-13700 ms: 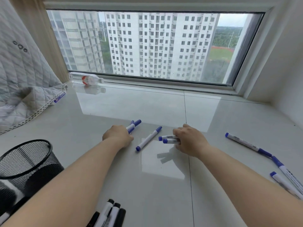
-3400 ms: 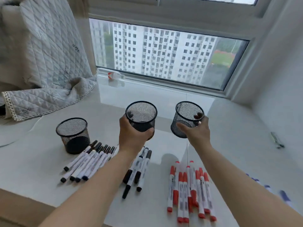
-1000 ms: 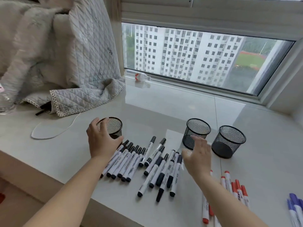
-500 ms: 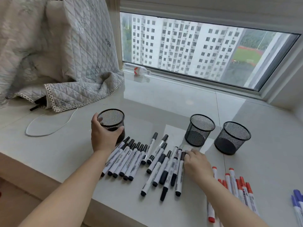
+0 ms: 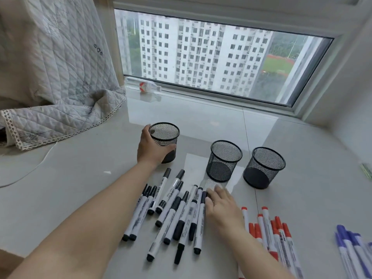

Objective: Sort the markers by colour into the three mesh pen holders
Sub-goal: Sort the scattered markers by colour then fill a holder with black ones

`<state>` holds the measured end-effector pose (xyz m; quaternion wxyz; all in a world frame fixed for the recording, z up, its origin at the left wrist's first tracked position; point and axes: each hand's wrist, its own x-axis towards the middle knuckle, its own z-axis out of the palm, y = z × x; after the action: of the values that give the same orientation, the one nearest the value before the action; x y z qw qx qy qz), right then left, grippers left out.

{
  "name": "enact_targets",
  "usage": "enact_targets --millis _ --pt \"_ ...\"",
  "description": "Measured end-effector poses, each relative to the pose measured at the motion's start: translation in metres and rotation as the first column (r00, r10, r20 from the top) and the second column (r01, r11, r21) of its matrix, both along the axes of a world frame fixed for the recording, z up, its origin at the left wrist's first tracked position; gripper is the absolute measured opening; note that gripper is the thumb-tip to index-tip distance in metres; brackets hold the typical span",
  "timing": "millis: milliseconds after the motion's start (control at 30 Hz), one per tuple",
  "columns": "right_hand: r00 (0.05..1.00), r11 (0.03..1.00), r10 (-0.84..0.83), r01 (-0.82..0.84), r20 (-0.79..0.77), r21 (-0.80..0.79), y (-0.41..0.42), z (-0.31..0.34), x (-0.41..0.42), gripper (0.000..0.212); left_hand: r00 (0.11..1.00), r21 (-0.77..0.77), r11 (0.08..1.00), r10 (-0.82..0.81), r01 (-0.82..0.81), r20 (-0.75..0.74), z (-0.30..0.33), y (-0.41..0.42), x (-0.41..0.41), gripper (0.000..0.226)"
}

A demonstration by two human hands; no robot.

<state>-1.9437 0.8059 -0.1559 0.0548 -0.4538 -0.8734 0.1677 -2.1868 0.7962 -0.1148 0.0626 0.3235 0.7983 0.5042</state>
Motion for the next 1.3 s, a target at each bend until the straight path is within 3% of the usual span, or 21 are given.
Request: enact_targets --millis 167,367,500,600,733,833,967,1067,1200,1300 --pt "0.999 0.995 -0.036 0.032 -0.036 -0.098 0.006 -0.005 0.000 0.049 0.998 -0.025 0.997 -0.070 0.070 -0.004 -0.009 0.029 0.013 0.100" --pt "0.999 0.996 -0.043 0.042 -0.001 -0.075 0.003 -0.008 0.003 0.053 0.994 -0.014 0.995 -0.098 0.098 0.039 -0.020 0.033 0.015 0.097" --pt "0.999 0.996 -0.047 0.047 0.005 -0.082 0.004 -0.006 0.001 0.052 0.978 -0.072 0.981 -0.168 0.178 0.122 -0.015 0.024 0.017 0.114" --pt "0.999 0.994 -0.013 0.018 0.046 -0.106 0.002 0.000 0.000 0.050 0.960 -0.175 0.955 -0.206 0.240 0.189 -0.004 0.003 0.015 0.116" --pt "0.996 0.973 -0.092 0.086 -0.017 -0.216 0.005 0.021 -0.001 0.044 0.972 -0.339 0.912 -0.213 0.233 0.095 0.008 -0.051 0.009 0.075" --pt "0.976 0.964 -0.206 0.190 -0.068 -0.188 -0.003 0.031 -0.002 0.046 0.987 -0.432 0.889 -0.161 0.155 0.023 0.010 -0.094 0.011 0.056" --pt "0.972 0.948 -0.234 0.234 0.026 -0.214 -0.025 0.038 -0.008 0.038 0.991 -0.657 0.754 -0.072 -0.017 -0.109 0.004 -0.136 0.023 0.070" --pt "0.961 0.931 -0.252 0.272 0.113 -0.243 -0.036 0.037 -0.016 0.044 0.980 -0.735 0.672 -0.077 -0.084 -0.182 -0.008 -0.148 0.036 0.088" --pt "0.905 0.841 -0.418 0.418 0.079 -0.344 -0.051 0.034 -0.030 0.084 0.979 -0.731 0.675 -0.063 -0.100 -0.192 -0.026 -0.149 0.053 0.092" --pt "0.908 0.864 -0.398 0.418 0.129 -0.280 -0.061 0.033 -0.042 0.102 0.971 -0.723 0.678 -0.059 -0.132 -0.234 -0.037 -0.151 0.056 0.091"
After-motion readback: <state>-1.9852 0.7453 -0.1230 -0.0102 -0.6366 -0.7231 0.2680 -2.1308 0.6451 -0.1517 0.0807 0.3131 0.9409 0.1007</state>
